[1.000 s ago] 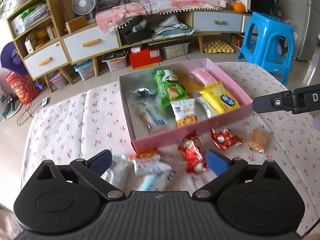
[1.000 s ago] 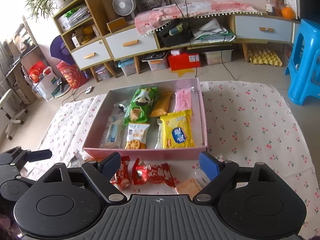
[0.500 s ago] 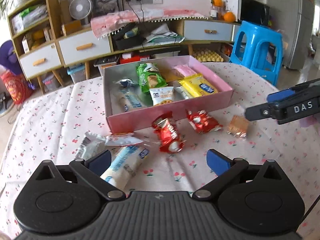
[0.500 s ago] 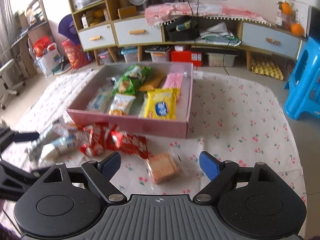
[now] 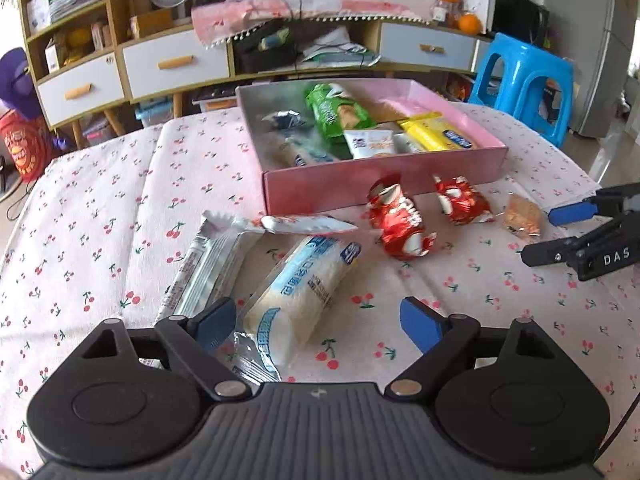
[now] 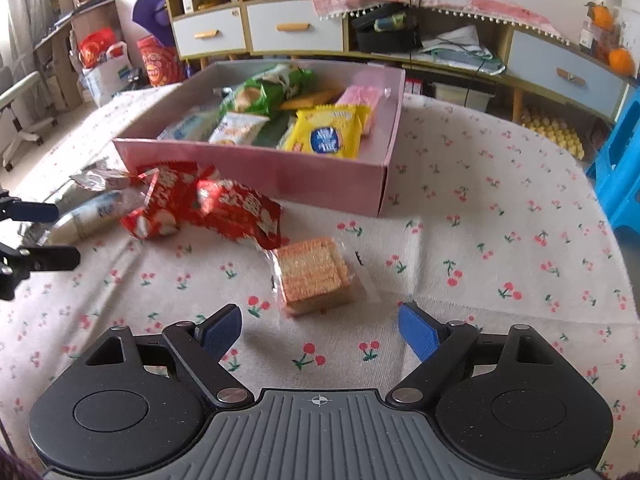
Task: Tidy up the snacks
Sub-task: 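Move both tools back toward the snacks left on the tablecloth, then grasp the white milk-stick packet with left tool while right tool grasps the wafer packet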
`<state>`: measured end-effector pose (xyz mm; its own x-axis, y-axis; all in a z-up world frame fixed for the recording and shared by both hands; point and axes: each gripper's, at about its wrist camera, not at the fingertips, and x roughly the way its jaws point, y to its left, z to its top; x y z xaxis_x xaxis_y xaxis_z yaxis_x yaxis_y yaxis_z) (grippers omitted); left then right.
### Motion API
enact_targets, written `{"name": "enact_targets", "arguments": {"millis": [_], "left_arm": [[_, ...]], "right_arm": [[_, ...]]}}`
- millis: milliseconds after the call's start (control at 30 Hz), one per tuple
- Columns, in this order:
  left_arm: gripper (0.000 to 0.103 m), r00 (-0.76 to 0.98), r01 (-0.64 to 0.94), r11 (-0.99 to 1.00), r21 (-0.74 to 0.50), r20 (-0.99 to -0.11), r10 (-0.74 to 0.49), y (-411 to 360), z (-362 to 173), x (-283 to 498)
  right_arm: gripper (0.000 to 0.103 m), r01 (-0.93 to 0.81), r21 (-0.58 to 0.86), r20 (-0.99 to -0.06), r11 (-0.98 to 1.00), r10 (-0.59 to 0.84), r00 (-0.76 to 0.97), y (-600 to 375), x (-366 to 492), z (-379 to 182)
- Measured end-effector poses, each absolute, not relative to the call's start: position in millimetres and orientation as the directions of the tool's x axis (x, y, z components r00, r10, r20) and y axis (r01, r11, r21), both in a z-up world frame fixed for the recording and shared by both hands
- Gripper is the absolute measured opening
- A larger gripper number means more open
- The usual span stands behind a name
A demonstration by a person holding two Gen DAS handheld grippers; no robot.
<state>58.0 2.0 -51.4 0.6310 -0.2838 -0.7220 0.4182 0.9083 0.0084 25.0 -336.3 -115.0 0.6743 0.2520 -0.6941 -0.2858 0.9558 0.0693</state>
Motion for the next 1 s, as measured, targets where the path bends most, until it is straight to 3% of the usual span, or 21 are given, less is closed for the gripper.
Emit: {"name": "enact_targets", "arguments": {"millis": [400, 500, 633, 800, 1000], "left_arm": [[0.072, 0.593, 0.4, 0.916, -0.017, -0.757, -0.273, 8.9, -55.0, 65.7], [0.064, 0.579, 0.407, 0.913, -0.027, -0.765, -0.28, 9.8, -53.9, 65.5], [0.059, 0.558, 0.423, 0.905, -0.044, -0.774, -0.299, 7.9, -52.7, 65.2], [0.057, 0.535, 0.427, 0.901, -0.08, -0.781, -0.323, 4.6, -51.1, 66.7], [0.057, 0.556, 0.396, 0.915, -0.075, -0.773, -0.305, 0.9, -52.8, 72.0]], "right_arm": [[0.091, -0.302, 0.027, -0.665, 0.953, 0.243, 0.707, -324.3, 33.7, -116.6], [0.089, -0.308, 0.016, -0.659, 0.951, 0.242, 0.712, -322.0, 34.0, -115.8], [0.079, -0.319, 0.017, -0.654, 0.948, 0.252, 0.713, -320.4, 32.6, -114.1], [0.054, -0.33, 0.03, -0.654, 0.944, 0.268, 0.708, -318.0, 31.8, -111.2], [0.052, -0.34, 0.035, -0.656, 0.94, 0.278, 0.701, -312.6, 30.0, -109.9]]}}
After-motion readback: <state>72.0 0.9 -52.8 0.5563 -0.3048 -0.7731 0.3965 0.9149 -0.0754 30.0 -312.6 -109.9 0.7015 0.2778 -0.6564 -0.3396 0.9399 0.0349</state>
